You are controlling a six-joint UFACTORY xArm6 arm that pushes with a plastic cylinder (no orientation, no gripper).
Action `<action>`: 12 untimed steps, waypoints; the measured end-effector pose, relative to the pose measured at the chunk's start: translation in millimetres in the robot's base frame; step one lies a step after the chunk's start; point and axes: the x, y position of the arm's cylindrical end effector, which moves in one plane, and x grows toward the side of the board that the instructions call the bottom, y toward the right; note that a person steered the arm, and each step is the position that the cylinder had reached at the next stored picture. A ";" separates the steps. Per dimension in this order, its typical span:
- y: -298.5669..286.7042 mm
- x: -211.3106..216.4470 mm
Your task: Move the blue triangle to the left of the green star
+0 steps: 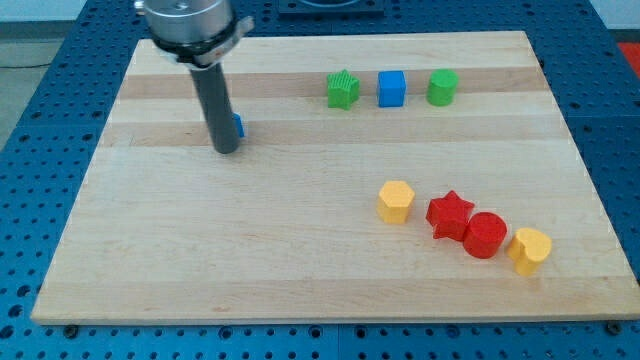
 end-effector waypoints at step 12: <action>38.9 -115.7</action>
